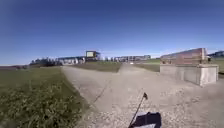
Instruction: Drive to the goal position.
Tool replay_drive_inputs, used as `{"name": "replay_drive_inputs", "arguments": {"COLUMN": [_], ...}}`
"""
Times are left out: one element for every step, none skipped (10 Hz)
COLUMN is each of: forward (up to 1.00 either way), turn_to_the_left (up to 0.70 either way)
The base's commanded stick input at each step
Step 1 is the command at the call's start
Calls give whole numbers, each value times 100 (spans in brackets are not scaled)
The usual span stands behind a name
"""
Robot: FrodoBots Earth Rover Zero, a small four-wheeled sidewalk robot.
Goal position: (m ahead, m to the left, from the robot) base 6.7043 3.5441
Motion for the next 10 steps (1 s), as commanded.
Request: {"name": "replay_drive_inputs", "arguments": {"forward": [100, 100, 100, 100, 100, 100, 100, 100, 100, 100], "turn_to_the_left": [6, 9, 12, 15, 19, 22, 25, 28, 31, 35]}}
